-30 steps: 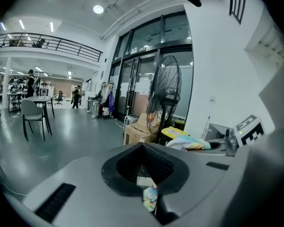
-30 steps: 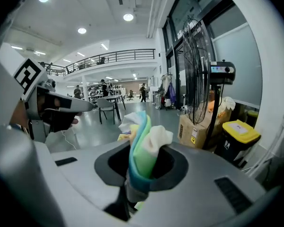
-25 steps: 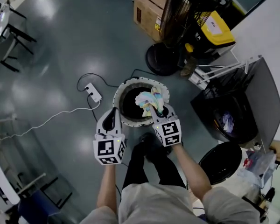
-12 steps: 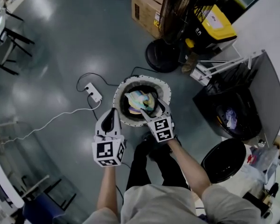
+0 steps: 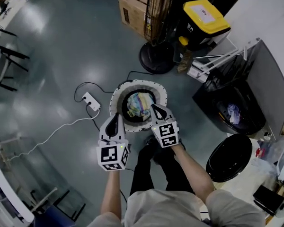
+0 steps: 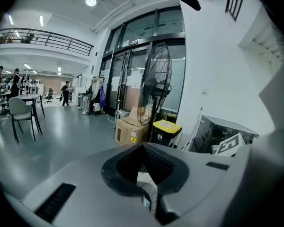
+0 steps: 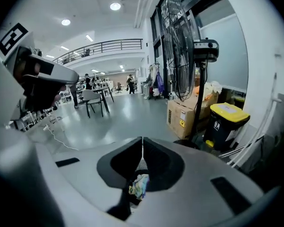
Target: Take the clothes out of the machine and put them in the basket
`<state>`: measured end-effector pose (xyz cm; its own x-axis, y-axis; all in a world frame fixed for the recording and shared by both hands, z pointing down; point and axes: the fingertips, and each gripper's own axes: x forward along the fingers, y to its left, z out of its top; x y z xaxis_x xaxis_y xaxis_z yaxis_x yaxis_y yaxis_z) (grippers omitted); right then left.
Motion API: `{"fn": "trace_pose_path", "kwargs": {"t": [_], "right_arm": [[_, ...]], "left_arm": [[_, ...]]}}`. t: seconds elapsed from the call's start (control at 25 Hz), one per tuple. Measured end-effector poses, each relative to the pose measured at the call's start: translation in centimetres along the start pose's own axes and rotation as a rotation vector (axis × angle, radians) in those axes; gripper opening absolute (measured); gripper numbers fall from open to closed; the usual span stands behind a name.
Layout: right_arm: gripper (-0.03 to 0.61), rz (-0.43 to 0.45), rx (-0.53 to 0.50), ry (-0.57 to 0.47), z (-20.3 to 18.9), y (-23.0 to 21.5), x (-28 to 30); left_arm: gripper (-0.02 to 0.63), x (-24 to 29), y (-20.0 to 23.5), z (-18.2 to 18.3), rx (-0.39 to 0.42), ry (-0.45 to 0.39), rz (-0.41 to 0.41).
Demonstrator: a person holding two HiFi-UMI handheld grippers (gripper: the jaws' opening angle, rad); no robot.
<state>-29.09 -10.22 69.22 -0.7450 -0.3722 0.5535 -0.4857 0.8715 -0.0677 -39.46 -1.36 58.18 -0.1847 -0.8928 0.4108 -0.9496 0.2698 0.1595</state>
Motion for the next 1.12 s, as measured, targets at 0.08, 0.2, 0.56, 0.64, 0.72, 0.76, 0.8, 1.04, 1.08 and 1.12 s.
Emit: {"fn": "trace_pose_path", "kwargs": {"t": [0.08, 0.2, 0.56, 0.64, 0.72, 0.76, 0.8, 1.04, 1.08, 1.12], "right_arm": [[0.025, -0.016, 0.022, -0.017, 0.0, -1.3, -0.8], [0.023, -0.055, 0.056, -0.043, -0.1, -3.5, -2.3], [0.023, -0.285, 0.193, -0.095, -3.4, -15.3, -10.9], [0.023, -0.354, 0.228, -0.102, -4.8, -18.3, -13.9], [0.023, -0.425, 0.266, -0.111, -6.6, -21.2, -17.3], [0.023, -0.463, 0.285, -0.116, -7.5, -22.6, -19.0], [0.023, -0.502, 0.303, -0.12, -8.5, -23.9, -20.8], [0.023, -0.719, 0.394, -0.13, -14.8, -29.5, -31.2], [0.023, -0.75, 0.405, -0.131, -15.8, -30.1, -32.8], [0.023, -0.777, 0.413, -0.133, -16.6, -30.8, -34.3]], "left_arm": [[0.018, 0.9, -1.6, 0.0, 0.015, 0.006, -0.026], [0.018, 2.3, -4.2, 0.0, 0.041, 0.017, -0.076], [0.018, 7.8, -17.4, -0.6, 0.147, 0.072, -0.309], [0.018, 8.8, -21.4, -0.9, 0.175, 0.084, -0.374], [0.018, 9.7, -25.6, -1.3, 0.205, 0.092, -0.441], [0.018, 10.1, -27.8, -1.6, 0.22, 0.094, -0.477], [0.018, 10.5, -29.9, -1.9, 0.235, 0.096, -0.513], [0.018, 11.2, -42.2, -5.1, 0.316, 0.123, -0.721], [0.018, 11.1, -43.9, -5.8, 0.326, 0.129, -0.748], [0.018, 11.1, -45.6, -6.4, 0.335, 0.135, -0.771]]}}
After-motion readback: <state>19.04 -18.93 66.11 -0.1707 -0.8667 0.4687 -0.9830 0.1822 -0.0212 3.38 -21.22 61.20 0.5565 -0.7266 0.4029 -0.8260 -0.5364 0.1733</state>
